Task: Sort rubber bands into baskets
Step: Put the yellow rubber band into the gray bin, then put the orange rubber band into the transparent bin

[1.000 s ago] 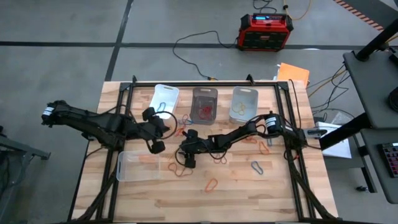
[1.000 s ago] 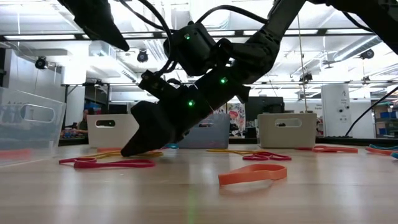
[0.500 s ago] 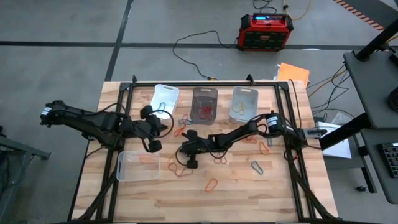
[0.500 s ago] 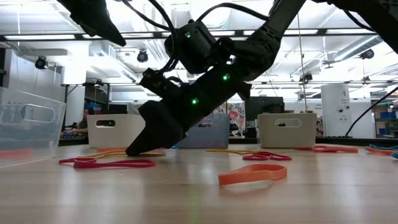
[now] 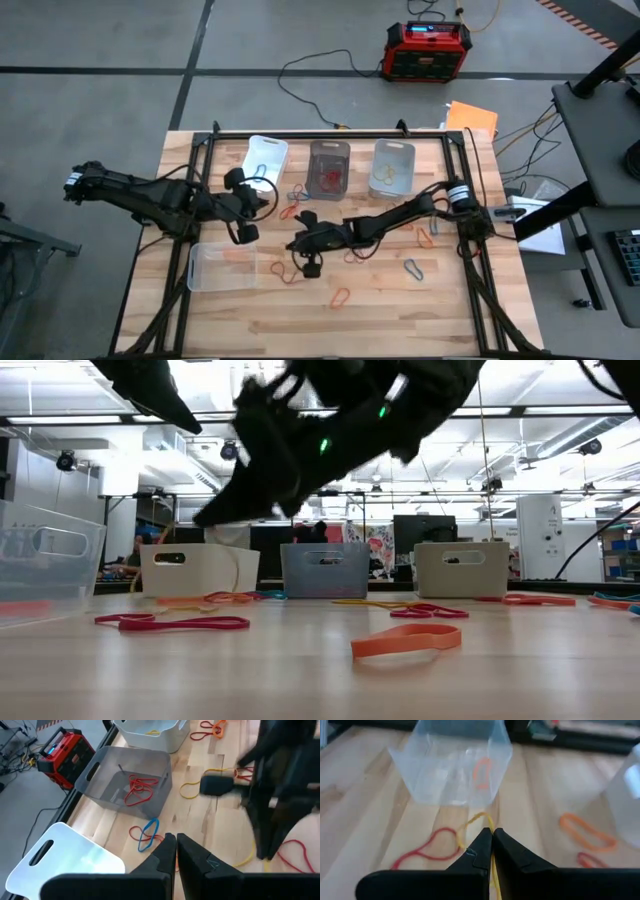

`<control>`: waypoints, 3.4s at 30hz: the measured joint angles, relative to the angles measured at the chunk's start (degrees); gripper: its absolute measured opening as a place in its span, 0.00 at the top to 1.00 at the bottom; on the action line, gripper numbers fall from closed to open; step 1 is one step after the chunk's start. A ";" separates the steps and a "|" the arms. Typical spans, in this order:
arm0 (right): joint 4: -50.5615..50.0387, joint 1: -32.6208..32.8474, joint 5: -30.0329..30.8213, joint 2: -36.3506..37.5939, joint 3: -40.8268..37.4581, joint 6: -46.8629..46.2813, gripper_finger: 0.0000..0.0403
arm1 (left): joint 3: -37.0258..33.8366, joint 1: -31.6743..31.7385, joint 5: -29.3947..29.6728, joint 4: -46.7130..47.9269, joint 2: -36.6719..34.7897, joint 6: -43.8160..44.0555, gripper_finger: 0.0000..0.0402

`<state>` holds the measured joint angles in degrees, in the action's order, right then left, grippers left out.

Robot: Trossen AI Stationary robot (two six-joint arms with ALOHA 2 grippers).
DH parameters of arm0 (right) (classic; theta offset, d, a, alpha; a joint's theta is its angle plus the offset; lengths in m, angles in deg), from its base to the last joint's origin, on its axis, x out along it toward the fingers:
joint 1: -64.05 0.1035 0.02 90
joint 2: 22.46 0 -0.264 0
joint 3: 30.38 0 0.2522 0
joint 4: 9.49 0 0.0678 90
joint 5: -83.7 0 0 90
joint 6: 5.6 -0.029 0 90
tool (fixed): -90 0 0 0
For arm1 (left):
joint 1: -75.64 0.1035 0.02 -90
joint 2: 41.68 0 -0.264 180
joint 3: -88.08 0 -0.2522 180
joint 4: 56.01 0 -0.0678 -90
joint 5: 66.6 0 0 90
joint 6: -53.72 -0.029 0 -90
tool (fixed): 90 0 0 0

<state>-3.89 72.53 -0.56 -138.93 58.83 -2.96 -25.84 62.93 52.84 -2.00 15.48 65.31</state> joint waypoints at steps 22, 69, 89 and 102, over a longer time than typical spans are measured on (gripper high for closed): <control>1.17 3.24 8.21 21.90 -11.40 5.56 0.98 | -0.31 0.00 0.03 -3.94 -0.07 -3.60 1.00; -56.78 -27.26 37.02 42.76 -19.95 -36.25 0.93 | -3.46 0.00 0.00 -10.04 2.80 -3.75 1.00; -54.43 -21.01 32.80 42.96 -18.79 -35.81 0.60 | -3.96 0.01 -0.05 -10.73 2.80 -2.77 1.00; -53.30 -5.90 32.80 42.96 -15.60 -32.46 0.69 | -4.00 0.02 -0.05 -11.02 2.80 4.50 1.00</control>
<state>-57.19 66.64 32.24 -95.98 43.24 -35.42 -29.85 62.95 52.79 -13.01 18.28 69.80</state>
